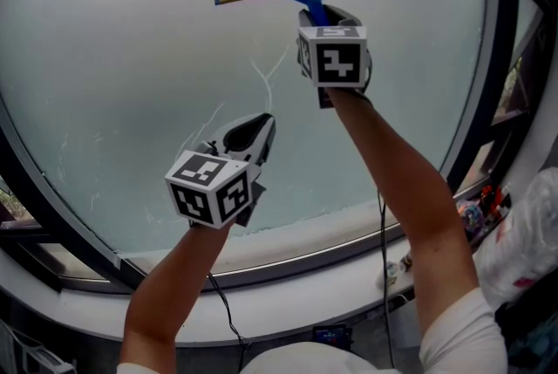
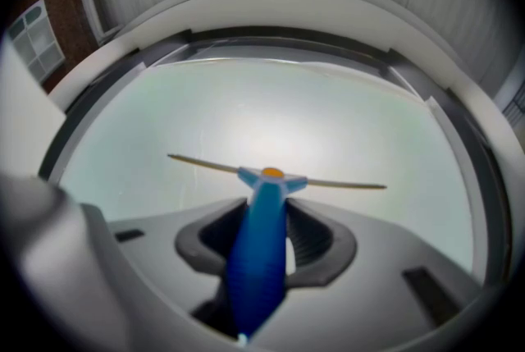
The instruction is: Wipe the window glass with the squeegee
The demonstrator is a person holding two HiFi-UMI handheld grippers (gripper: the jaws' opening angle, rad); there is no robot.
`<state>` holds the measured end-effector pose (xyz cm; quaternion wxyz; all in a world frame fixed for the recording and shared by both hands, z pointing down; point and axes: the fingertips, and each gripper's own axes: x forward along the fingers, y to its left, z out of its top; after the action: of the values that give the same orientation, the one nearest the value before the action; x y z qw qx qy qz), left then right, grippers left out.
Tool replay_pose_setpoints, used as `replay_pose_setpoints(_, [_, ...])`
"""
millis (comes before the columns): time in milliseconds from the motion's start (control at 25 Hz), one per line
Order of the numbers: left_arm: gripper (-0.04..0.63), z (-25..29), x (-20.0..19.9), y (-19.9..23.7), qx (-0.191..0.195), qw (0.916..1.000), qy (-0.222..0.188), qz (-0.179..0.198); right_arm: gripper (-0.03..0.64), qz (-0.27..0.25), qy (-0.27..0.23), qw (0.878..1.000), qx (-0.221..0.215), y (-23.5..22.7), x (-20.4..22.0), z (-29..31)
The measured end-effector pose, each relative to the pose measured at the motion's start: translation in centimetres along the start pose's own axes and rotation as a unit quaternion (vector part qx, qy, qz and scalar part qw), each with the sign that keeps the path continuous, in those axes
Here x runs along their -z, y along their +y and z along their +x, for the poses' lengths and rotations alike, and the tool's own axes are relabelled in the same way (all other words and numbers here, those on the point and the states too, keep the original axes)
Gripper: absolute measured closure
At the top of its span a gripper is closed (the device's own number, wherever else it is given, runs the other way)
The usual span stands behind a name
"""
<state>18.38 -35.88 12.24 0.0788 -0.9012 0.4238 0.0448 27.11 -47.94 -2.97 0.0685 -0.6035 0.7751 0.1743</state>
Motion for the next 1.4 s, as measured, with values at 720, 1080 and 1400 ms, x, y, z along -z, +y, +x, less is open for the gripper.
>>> replay_pose_setpoints(720, [0.561, -0.6, 3.7, -1.2, 0.006, 0.9992, 0.023, -0.031, 0.462, 0.000, 0.025, 1.000, 0.002, 0.2, 3.8, -1.6])
replay_pose_setpoints(1080, [0.561, -1.1, 5.2, -1.2, 0.002, 0.9983, 0.030, -0.050, 0.461, -0.002, 0.033, 0.999, -0.001, 0.4, 5.3, -2.2])
replay_pose_setpoints(1400, [0.561, -1.5, 6.7, -1.2, -0.002, 0.9974, 0.039, -0.061, 0.461, 0.003, 0.044, 0.999, -0.006, 0.8, 7.1, -3.0])
